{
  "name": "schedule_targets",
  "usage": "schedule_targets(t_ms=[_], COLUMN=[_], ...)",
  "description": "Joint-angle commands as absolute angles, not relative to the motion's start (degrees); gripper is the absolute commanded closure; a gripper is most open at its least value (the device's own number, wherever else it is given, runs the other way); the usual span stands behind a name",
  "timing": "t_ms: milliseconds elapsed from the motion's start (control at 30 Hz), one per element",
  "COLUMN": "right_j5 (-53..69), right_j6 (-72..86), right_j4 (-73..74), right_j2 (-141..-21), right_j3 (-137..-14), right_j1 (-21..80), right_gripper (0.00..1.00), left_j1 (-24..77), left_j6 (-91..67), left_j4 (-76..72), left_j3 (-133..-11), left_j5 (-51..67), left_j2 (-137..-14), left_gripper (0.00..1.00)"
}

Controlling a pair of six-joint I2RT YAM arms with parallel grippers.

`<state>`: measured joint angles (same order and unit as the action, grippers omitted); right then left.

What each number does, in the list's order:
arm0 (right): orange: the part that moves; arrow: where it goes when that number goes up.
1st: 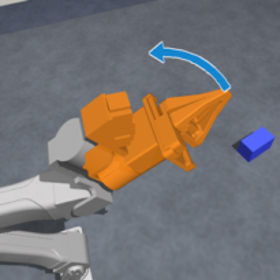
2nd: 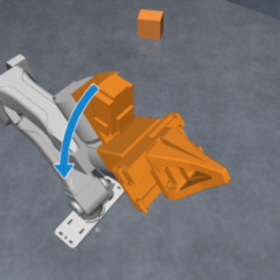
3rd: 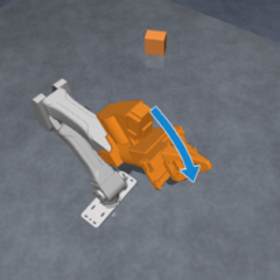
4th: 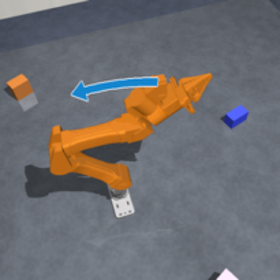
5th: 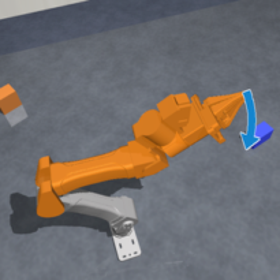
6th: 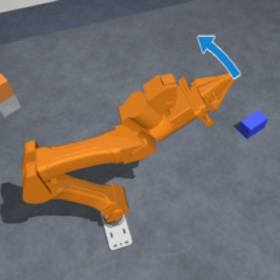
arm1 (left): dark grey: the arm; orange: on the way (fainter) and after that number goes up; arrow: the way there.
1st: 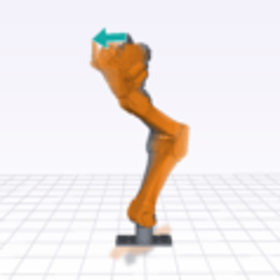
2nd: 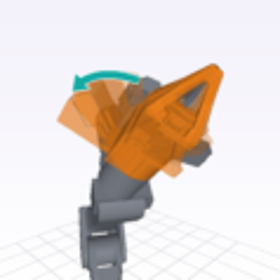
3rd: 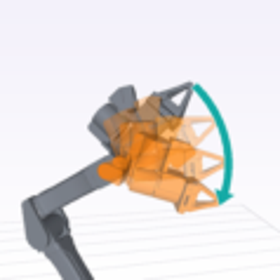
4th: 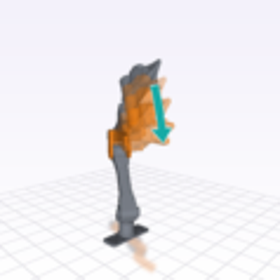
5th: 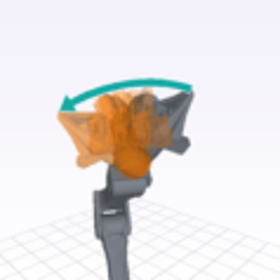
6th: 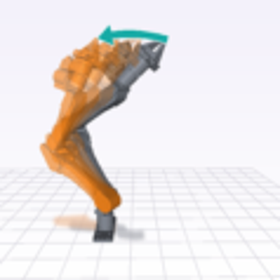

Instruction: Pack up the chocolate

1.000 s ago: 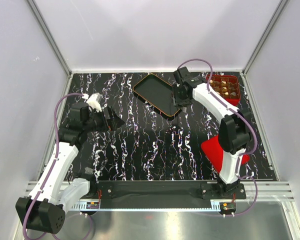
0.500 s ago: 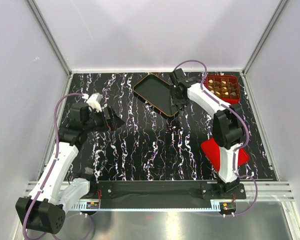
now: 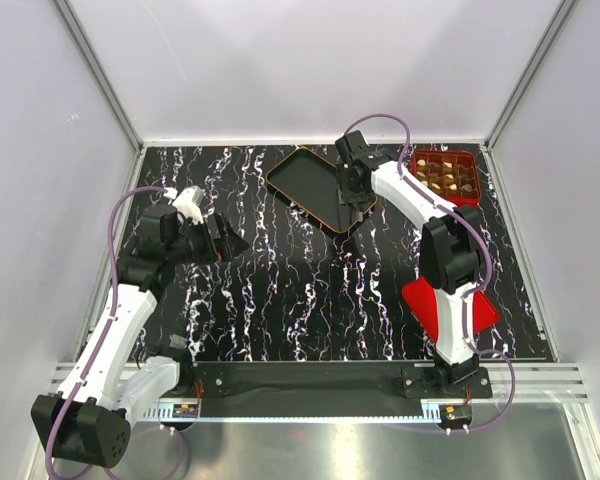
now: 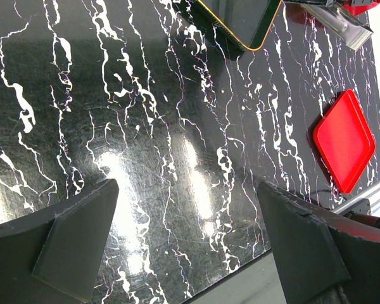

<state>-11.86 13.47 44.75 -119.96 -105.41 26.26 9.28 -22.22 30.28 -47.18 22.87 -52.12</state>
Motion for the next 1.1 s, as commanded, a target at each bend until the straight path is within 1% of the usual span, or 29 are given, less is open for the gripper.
schedule_targets(t_ms=[0, 233, 733, 933, 967, 1067], right_j5=[-8.79, -7.3, -10.02, -9.05, -9.05, -8.96], right_j6=[13.1, 12.83, 10.2, 10.81, 10.81, 10.55], right_j4=[43.77, 43.33, 45.7, 46.41, 46.41, 47.02], right_j2=[-119.88, -121.37, -124.28, -122.7, -122.43, -121.29], right_j3=[-107.84, -108.28, -112.24, -111.45, -111.18, -111.09], right_j1=[26.98, 26.9, 26.98, 26.98, 26.9, 26.98], right_gripper=[0.51, 0.51, 0.5, 0.55, 0.58, 0.62], left_j1=[9.14, 9.14, 9.14, 9.14, 9.14, 9.14], left_j6=[-21.27, -21.27, -21.27, -21.27, -21.27, -21.27], left_j4=[28.48, 28.48, 28.56, 28.48, 28.48, 28.48], left_j3=[-47.46, -47.37, -47.37, -47.46, -47.46, -47.46], left_j5=[22.32, 22.32, 22.24, 22.24, 22.32, 22.32], left_j2=[-51.24, -51.15, -51.15, -51.24, -51.33, -51.24], left_gripper=[0.01, 0.01, 0.01, 0.01, 0.01, 0.01])
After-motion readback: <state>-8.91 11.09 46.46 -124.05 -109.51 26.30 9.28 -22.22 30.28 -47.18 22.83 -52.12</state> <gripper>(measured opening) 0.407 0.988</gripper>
